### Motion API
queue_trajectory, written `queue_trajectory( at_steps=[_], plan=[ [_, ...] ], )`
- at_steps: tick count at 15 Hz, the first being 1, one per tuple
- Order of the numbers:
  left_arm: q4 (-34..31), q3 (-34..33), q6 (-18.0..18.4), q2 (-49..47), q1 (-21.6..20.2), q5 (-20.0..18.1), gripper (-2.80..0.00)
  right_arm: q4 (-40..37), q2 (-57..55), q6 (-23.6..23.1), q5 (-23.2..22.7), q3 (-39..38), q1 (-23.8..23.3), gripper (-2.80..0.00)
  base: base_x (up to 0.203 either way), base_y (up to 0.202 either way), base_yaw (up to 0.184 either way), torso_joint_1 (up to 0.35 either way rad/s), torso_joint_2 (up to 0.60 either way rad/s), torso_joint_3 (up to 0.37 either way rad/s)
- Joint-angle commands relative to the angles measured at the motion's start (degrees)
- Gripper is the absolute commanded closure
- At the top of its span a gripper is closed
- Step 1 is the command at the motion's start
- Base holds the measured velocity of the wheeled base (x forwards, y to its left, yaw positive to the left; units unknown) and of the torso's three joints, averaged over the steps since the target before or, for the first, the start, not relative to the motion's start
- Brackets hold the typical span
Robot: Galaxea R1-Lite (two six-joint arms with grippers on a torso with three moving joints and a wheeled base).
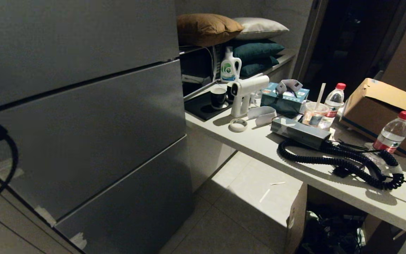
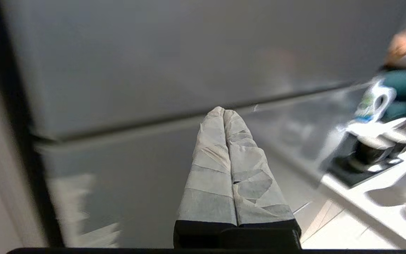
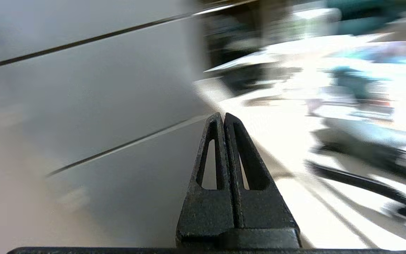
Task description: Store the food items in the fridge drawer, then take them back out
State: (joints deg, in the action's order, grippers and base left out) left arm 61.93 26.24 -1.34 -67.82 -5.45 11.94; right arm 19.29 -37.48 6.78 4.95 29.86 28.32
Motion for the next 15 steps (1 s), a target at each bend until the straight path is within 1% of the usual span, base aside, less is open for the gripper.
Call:
queue_trajectory(
  at_steps=[1, 2, 3, 4, 5, 6, 7, 8, 9, 10, 11, 13, 14, 15],
  plan=[
    [-16.5, 1.6, 0.1, 21.0, 0.4, -0.3, 0.0, -4.7, 9.7, -0.1, 0.2, -0.9, -14.2, 0.0, 0.0, 0.0, 0.0, 0.0, 0.0, 0.0],
    [-26.0, 1.9, 0.1, 28.4, 0.6, -0.8, 0.0, -7.7, 12.9, -0.2, 0.3, -2.1, -20.5, 0.0, 0.0, 0.0, 0.0, 0.0, 0.0, 0.0],
    [-35.5, 2.0, 0.1, 35.1, 0.7, -1.6, 0.0, -10.9, 17.0, -0.9, 0.3, -4.2, -24.7, 0.0, 0.0, 0.0, 0.0, 0.0, 0.0, 0.0],
    [-45.7, 1.4, 0.4, 41.9, 0.8, -2.7, 0.0, -13.9, 21.4, -2.6, 0.3, -7.9, -26.9, 0.0, 0.0, 0.0, 0.0, 0.0, 0.0, 0.0],
    [-56.0, -0.6, 0.9, 47.2, 0.9, -3.7, 0.0, -16.0, 25.2, -5.2, 0.4, -13.3, -27.7, 0.0, 0.0, 0.0, 0.0, 0.0, 0.0, 0.0],
    [-61.7, -4.3, 1.3, 50.5, 1.0, -4.4, 0.0, -17.4, 28.8, -7.6, 0.4, -18.1, -28.2, 0.0, 0.0, 0.0, 0.0, 0.0, 0.0, 0.0],
    [-62.8, -9.7, 2.2, 51.9, 1.1, -5.1, 0.0, -18.2, 32.7, -9.4, 0.3, -22.6, -28.5, 0.0, 0.0, 0.0, 0.0, 0.0, 0.0, 0.0],
    [-62.5, -15.2, 4.0, 51.7, 1.3, -6.8, 0.0, -19.0, 36.1, -10.7, -0.3, -25.8, -28.6, 0.0, 0.0, 0.0, 0.0, 0.0, 0.0, 0.0],
    [-62.3, -20.2, 5.9, 50.8, 1.6, -9.7, 0.0, -19.9, 37.6, -10.1, -2.1, -27.8, -28.8, 0.0, 0.0, 0.0, 0.0, 0.0, 0.0, 0.0],
    [-62.2, -24.2, 7.3, 50.0, 2.0, -12.4, 0.0, -20.4, 37.6, -8.2, -3.9, -29.0, -28.8, 0.0, 0.0, 0.0, 0.0, 0.0, 0.0, 0.0],
    [-62.1, -26.2, 7.4, 49.6, 3.0, -14.0, 0.0, -20.4, 37.5, -7.6, -4.1, -29.2, -28.8, 0.0, 0.0, 0.0, 0.0, 0.0, 0.0, 0.0],
    [-62.1, -26.3, 7.4, 51.1, 8.3, -14.6, 0.0, -20.6, 37.6, -9.0, -5.0, -29.1, -28.8, 0.0, 0.0, 0.0, 0.0, 0.0, 0.0, 0.0],
    [-62.2, -26.2, 7.5, 51.5, 9.9, -14.5, 0.0, -20.7, 37.6, -10.0, -5.9, -29.1, -28.8, 0.0, 0.0, 0.0, 0.0, 0.0, 0.0, 0.0],
    [-62.2, -26.2, 7.6, 51.8, 9.2, -13.8, 0.0, -20.7, 37.6, -10.2, -6.0, -29.0, -28.7, 0.0, 0.0, 0.0, 0.0, 0.0, 0.0, 0.0]
  ],
)
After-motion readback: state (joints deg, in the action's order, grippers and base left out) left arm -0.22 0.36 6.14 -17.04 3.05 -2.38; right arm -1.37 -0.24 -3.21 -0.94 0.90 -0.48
